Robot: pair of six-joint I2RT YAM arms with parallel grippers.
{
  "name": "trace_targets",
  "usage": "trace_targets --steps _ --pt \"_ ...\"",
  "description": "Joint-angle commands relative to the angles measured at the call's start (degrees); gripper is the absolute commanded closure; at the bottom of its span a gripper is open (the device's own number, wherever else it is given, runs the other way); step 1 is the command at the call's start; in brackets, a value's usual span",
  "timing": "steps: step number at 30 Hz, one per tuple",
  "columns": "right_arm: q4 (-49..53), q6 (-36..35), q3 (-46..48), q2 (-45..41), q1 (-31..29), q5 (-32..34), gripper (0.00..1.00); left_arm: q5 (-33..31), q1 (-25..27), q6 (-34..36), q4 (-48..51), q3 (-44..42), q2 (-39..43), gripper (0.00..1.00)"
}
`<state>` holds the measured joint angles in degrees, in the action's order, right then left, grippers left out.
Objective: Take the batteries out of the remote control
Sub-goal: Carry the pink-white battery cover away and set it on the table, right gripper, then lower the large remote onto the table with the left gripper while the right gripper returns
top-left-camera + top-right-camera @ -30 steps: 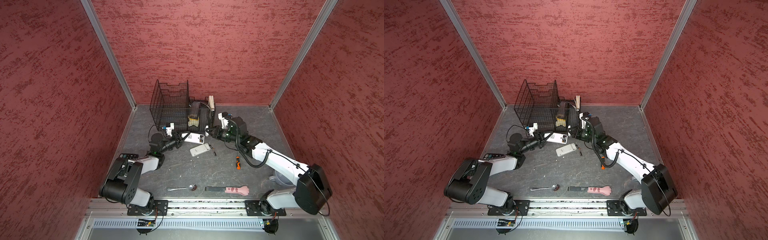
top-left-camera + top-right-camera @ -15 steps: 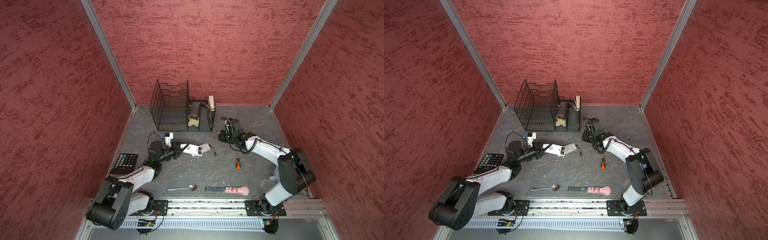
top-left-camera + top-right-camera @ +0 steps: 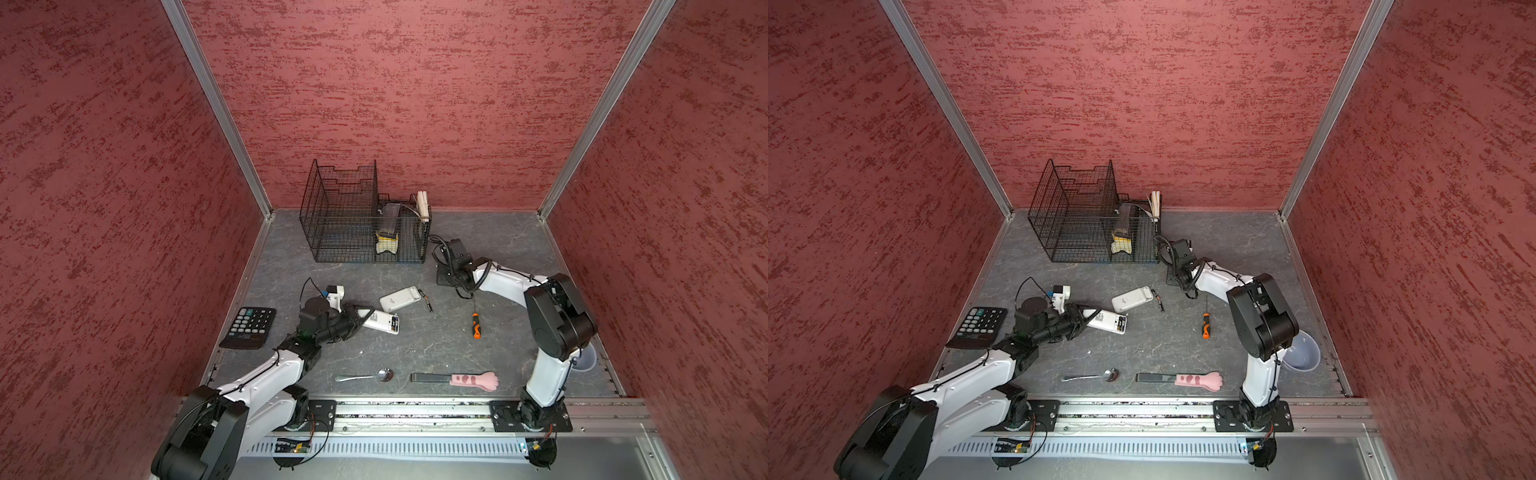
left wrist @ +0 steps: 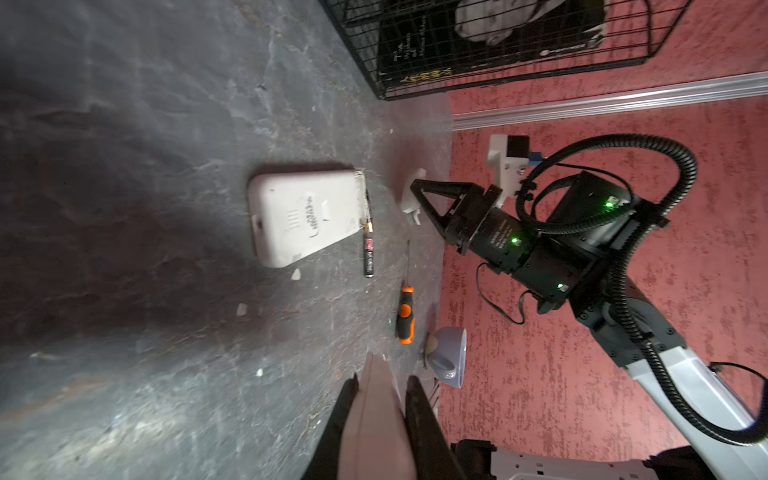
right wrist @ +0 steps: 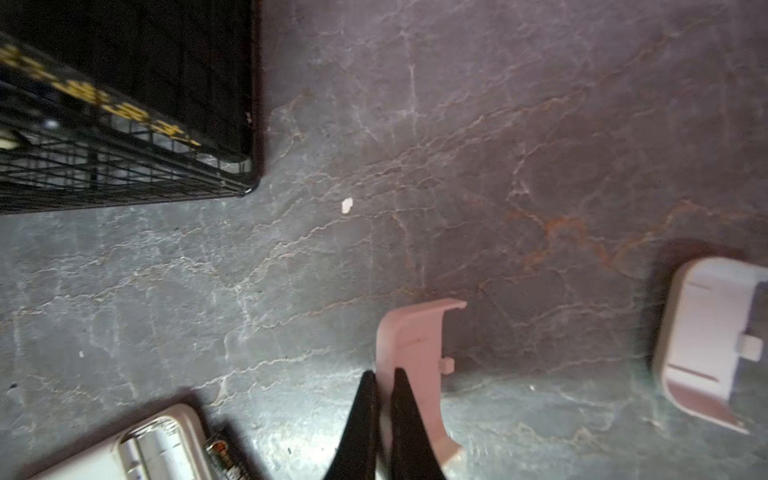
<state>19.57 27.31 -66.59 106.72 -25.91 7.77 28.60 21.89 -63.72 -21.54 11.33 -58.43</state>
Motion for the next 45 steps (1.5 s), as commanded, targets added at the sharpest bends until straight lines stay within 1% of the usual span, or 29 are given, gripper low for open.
trace_targets --steps 1,4,8,9,13,16,18,21,32,36,38,40,43,45 --pt "1.9 -0.6 -0.9 1.6 0.2 3.2 1.0 -3.6 1.5 1.9 2.5 0.2 0.2 1.0" --pt "1.4 -0.4 -0.8 2.2 0.2 2.8 0.99 -4.9 2.2 1.8 2.9 -0.1 -0.4 1.0" --pt "1.1 -0.4 -0.9 2.2 0.3 2.5 0.95 -7.2 3.9 2.1 4.1 0.0 -1.1 1.0" --pt "1.1 -0.4 -0.9 2.3 0.3 2.5 0.93 -7.8 4.3 2.1 4.3 0.1 -1.3 1.0" --pt "1.3 -0.7 -0.8 1.5 0.3 2.4 0.79 -10.1 6.2 1.9 3.9 -0.2 -2.4 1.0" --pt "1.2 -0.6 -0.2 -0.1 0.3 2.3 0.7 -10.9 6.5 1.6 2.7 -0.4 -3.2 1.0" --pt "1.2 -0.4 0.3 -1.3 0.3 2.1 0.66 -11.4 6.8 1.6 2.3 -0.5 -3.6 1.0" --pt "1.2 0.1 1.2 -3.5 0.3 1.8 0.64 -12.1 7.3 1.8 1.9 -0.5 -4.5 1.0" --pt "1.4 1.5 3.5 -12.0 0.3 -0.2 0.62 -14.8 9.1 1.8 -2.4 -1.3 -9.2 1.0" --pt "1.2 1.8 3.7 -12.9 0.3 -1.0 0.62 -15.1 9.5 2.1 -2.4 -1.6 -9.2 0.86" --pt "0.9 2.1 3.9 -13.3 0.3 -1.5 0.62 -15.2 9.6 2.2 -1.2 -1.6 -8.6 0.75" --pt "0.5 2.3 4.1 -13.6 0.3 -1.9 0.62 -15.7 9.7 2.7 0.7 -1.8 -7.5 0.68" --pt "-0.1 2.9 4.7 -14.1 0.2 -2.4 0.62 -16.0 9.8 3.8 4.6 -1.5 -5.4 0.6" --pt "-0.7 3.3 5.2 -14.6 0.2 -2.7 0.62 -16.1 9.8 4.5 7.0 -1.4 -4.0 0.57"
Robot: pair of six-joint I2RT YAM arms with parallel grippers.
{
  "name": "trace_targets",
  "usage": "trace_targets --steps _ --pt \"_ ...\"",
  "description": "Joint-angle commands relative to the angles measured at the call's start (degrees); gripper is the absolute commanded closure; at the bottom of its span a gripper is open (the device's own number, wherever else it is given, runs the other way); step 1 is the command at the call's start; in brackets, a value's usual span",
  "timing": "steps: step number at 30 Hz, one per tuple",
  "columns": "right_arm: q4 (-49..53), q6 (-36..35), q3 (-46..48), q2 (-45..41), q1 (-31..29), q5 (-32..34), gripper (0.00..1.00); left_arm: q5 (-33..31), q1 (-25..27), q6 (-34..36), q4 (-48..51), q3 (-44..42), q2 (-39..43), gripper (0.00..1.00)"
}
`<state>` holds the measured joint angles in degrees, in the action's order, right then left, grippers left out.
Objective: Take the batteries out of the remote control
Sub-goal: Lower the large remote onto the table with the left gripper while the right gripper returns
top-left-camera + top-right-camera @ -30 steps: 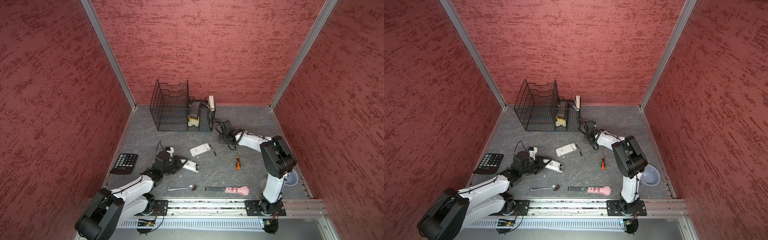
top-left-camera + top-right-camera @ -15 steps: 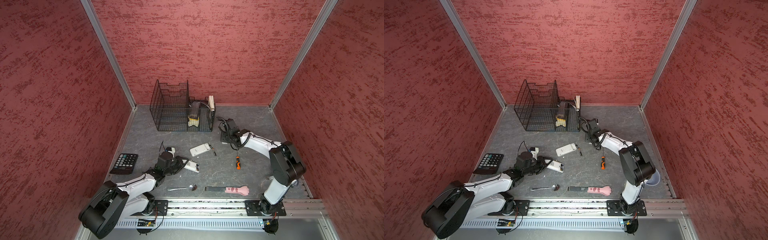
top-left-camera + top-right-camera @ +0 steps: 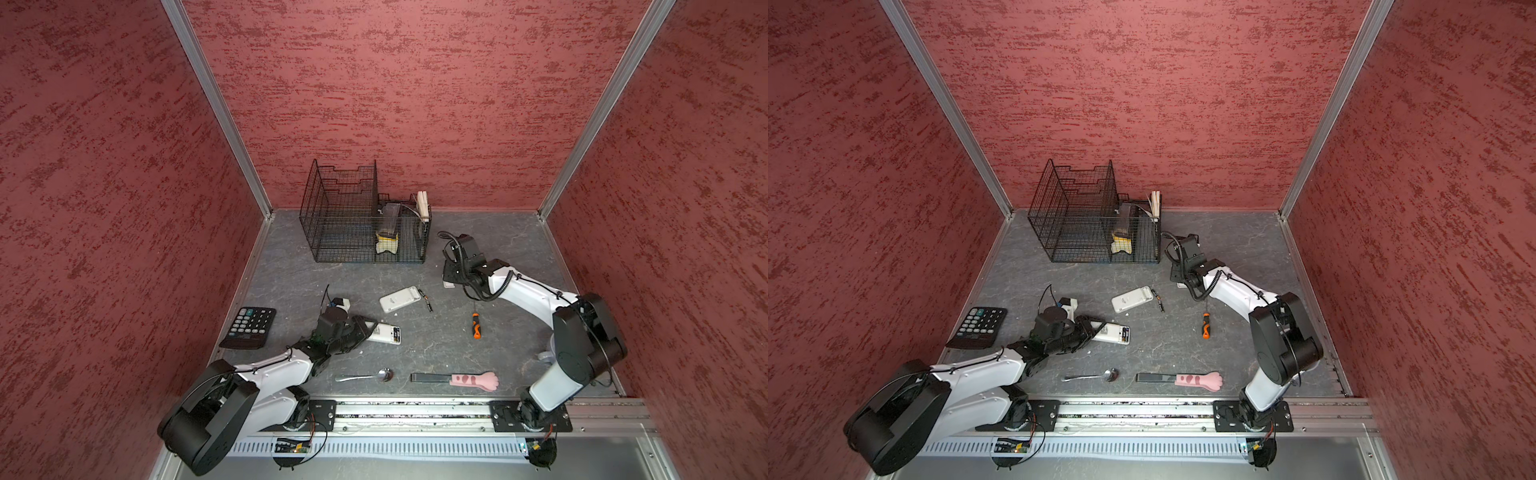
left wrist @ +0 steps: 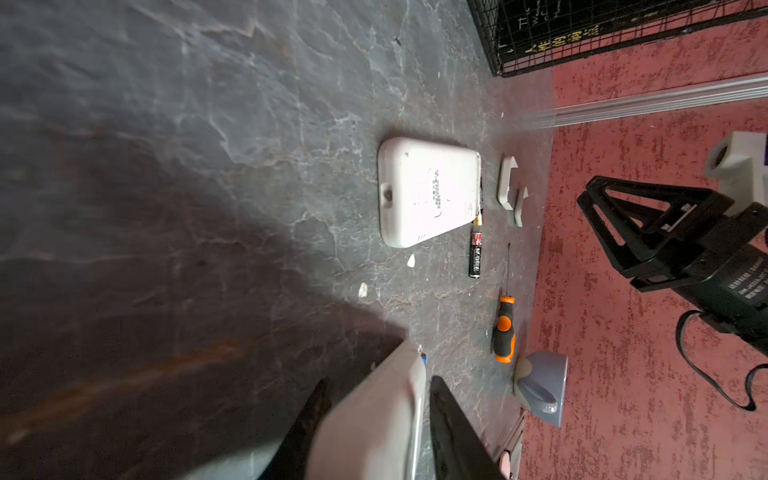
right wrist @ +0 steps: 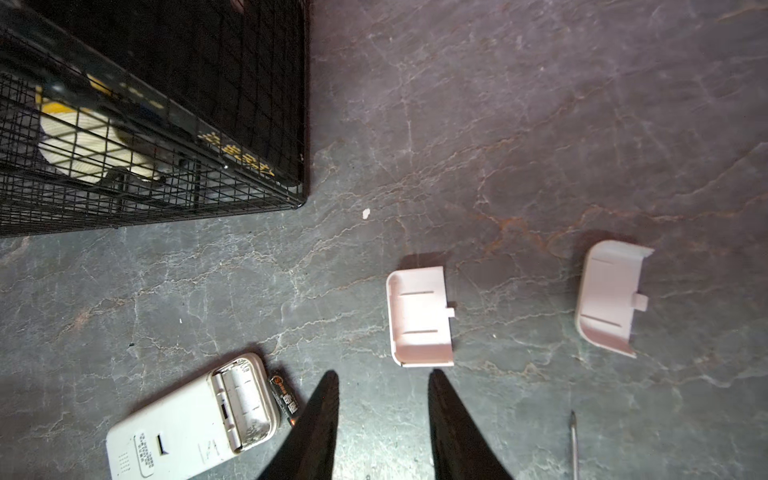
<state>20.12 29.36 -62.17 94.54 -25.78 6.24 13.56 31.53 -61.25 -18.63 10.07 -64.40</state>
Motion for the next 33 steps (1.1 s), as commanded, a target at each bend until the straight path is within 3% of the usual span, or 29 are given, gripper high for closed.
trace_targets --steps 1,12,19,33 --pt "-1.4 1.5 1.3 -2.9 0.1 -1.2 0.62 -1.2 0.1 2.2 5.3 -0.1 2.5 0.56" --pt "-2.0 3.1 5.0 -7.8 -0.3 -2.4 0.61 -2.0 0.9 3.8 18.1 1.5 3.8 0.47" --pt "-1.4 4.9 8.6 -12.8 -2.0 -2.0 0.61 -3.8 4.6 2.2 23.7 1.9 4.4 0.46" --pt "4.0 9.9 11.0 -17.8 -13.8 -0.8 0.59 -10.0 12.9 -0.7 41.6 6.1 9.6 0.4"
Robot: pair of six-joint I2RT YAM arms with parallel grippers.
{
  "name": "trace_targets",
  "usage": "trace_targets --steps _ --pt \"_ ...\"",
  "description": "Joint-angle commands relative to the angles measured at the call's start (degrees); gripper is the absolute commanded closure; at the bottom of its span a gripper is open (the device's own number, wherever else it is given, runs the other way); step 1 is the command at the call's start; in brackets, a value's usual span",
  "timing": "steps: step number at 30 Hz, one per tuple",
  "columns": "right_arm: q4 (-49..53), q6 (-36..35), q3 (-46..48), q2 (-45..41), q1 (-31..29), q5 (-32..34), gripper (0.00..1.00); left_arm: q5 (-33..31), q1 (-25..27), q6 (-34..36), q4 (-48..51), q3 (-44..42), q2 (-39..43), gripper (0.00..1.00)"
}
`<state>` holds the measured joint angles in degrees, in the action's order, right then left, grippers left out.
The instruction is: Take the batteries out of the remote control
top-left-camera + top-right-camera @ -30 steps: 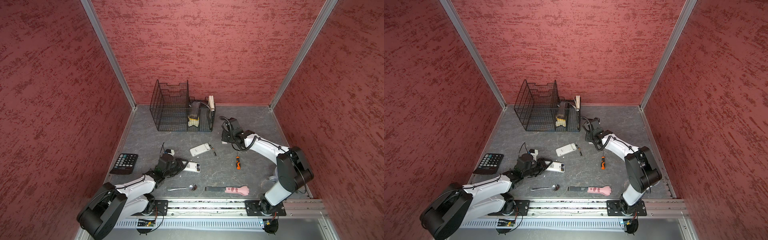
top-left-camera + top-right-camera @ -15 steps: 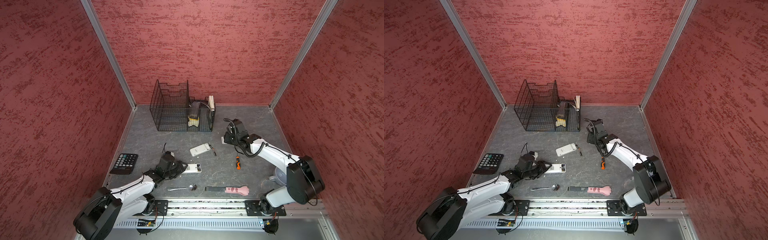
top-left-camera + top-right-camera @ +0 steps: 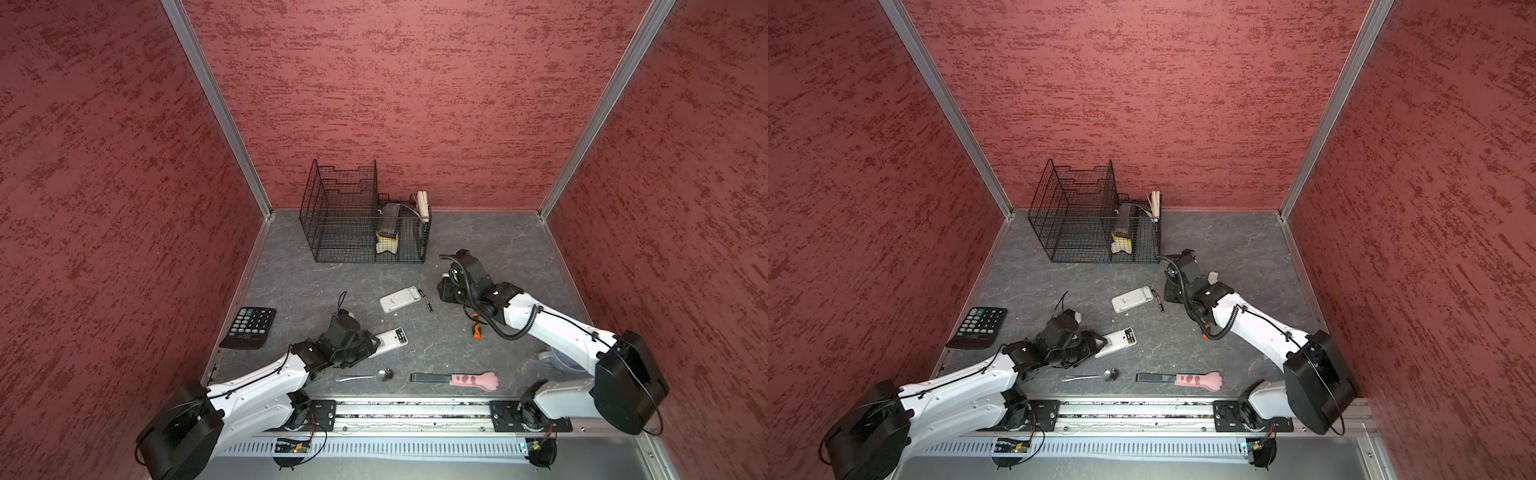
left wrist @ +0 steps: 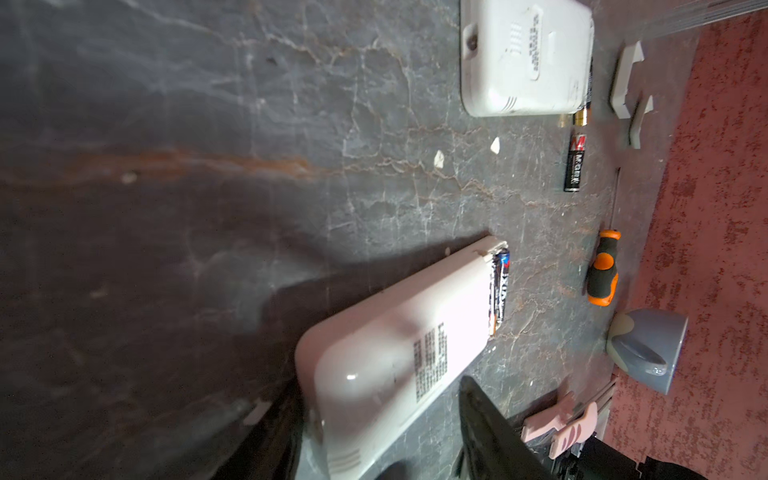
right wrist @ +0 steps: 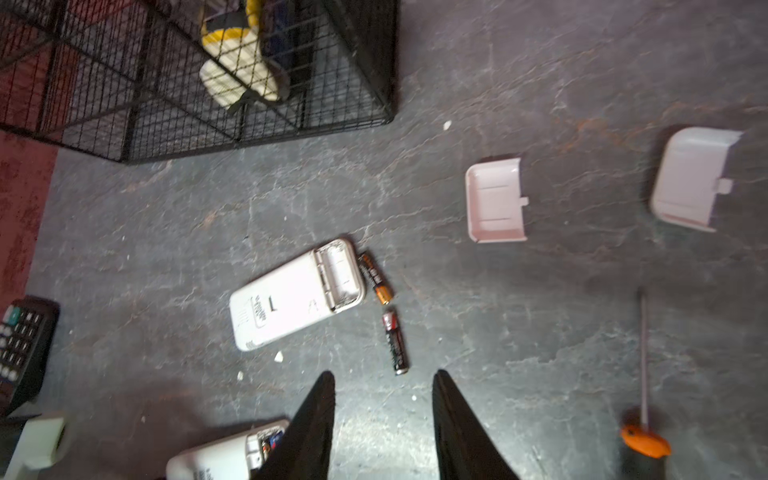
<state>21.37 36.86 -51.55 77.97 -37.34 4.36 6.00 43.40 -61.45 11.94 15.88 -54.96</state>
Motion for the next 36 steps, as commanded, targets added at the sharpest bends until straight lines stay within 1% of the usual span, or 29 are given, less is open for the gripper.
trace_targets --steps 1,4,5,7,9,11,13,15,17,20,26,36 --pt "3.1 2.8 0.3 -1.4 -3.1 1.4 0.59 -2.6 1.2 -0.6 12.0 0.6 0.4 0.39" --pt "3.8 4.4 0.0 -1.2 -6.3 1.4 0.59 -3.0 1.5 -0.7 14.9 1.9 0.8 0.39" --pt "4.0 5.2 0.0 -1.1 -7.5 1.2 0.62 -3.3 1.6 -0.7 16.1 2.6 1.1 0.39" --pt "4.2 6.6 0.2 -0.8 -10.0 0.7 0.73 -4.6 1.7 -0.4 19.1 4.5 1.5 0.4" --pt "4.9 8.3 0.5 -0.3 -12.7 0.7 0.9 -6.3 1.5 0.6 22.2 7.1 2.0 0.42" --pt "5.2 9.6 1.0 0.0 -15.1 0.6 1.0 -7.2 0.7 2.1 23.6 9.2 2.0 0.46" --pt "5.7 11.0 1.3 0.6 -17.3 0.5 1.0 -6.3 -1.8 3.8 23.2 10.5 1.3 0.51" --pt "6.2 12.4 1.1 1.4 -19.5 0.3 1.0 -4.5 -5.0 5.7 21.4 11.4 0.2 0.53" --pt "6.3 13.5 0.9 2.7 -21.5 -0.2 1.0 -3.3 -7.4 7.3 19.9 12.5 -1.0 0.54" --pt "6.1 14.4 0.4 5.0 -23.6 -1.3 1.0 -2.6 -9.8 9.9 18.5 14.6 -3.6 0.54" --pt "3.1 14.7 0.1 11.1 -24.8 -4.2 1.0 -1.6 -11.2 12.2 16.4 17.6 -7.8 0.54" --pt "-0.8 14.3 -0.4 16.9 -24.8 -6.8 1.0 -0.3 -13.0 12.5 15.0 17.7 -8.4 0.54"
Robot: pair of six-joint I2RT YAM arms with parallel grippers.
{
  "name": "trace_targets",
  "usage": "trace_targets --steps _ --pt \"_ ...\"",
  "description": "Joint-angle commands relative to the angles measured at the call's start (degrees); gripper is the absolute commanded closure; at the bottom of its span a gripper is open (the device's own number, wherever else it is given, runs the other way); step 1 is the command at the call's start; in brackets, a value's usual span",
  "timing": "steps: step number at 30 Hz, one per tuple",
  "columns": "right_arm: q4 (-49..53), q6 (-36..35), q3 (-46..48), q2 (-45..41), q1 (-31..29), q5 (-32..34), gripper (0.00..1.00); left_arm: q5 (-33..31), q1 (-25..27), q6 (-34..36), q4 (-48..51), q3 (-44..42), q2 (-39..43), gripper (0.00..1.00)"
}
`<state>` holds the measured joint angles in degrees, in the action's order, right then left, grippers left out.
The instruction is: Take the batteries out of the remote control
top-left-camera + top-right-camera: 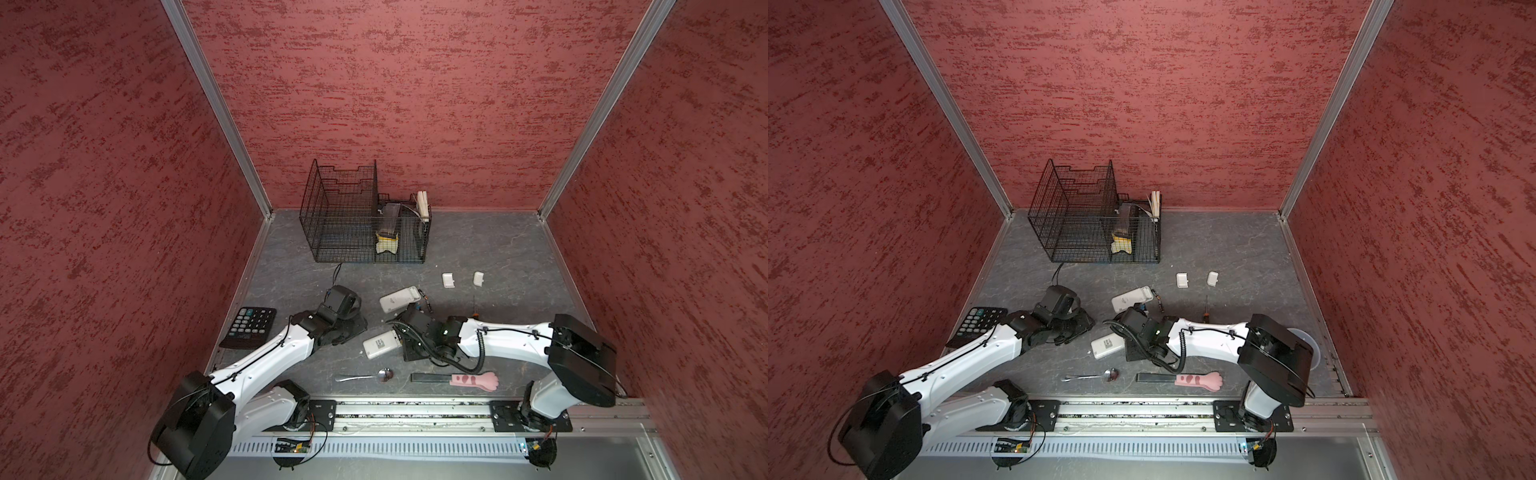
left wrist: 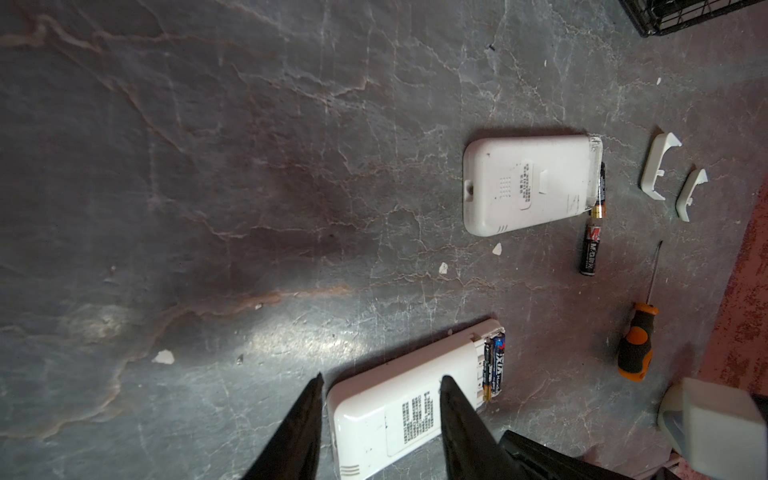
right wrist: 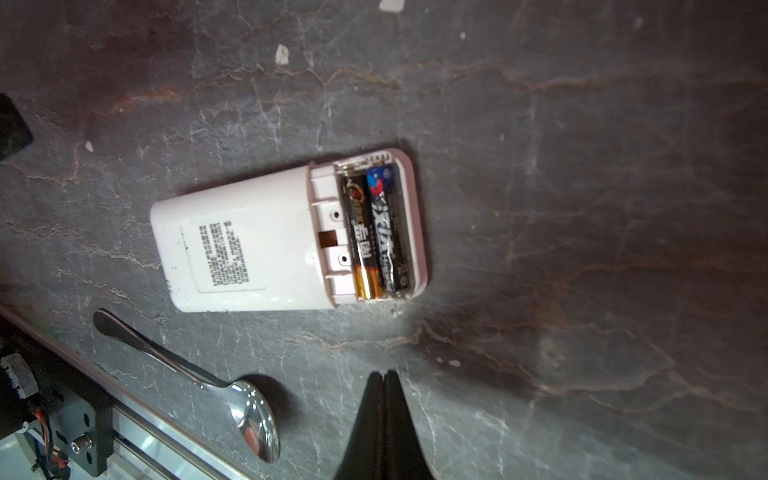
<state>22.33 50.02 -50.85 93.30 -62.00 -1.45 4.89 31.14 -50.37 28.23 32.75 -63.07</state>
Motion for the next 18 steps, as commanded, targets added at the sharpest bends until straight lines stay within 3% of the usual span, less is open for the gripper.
trace_targets --steps 1,18 --pt "-2.0 1.1 -1.3 2.2 -0.1 -0.8 1.0 1.0 -0.9 1.5 -1.3 0.8 -0.2 0.54" --pt "-3.0 -1.9 -4.1 5.8 3.6 -0.4 1.0 3.3 -5.9 2.9 -0.6 -0.1 1.8 0.54"
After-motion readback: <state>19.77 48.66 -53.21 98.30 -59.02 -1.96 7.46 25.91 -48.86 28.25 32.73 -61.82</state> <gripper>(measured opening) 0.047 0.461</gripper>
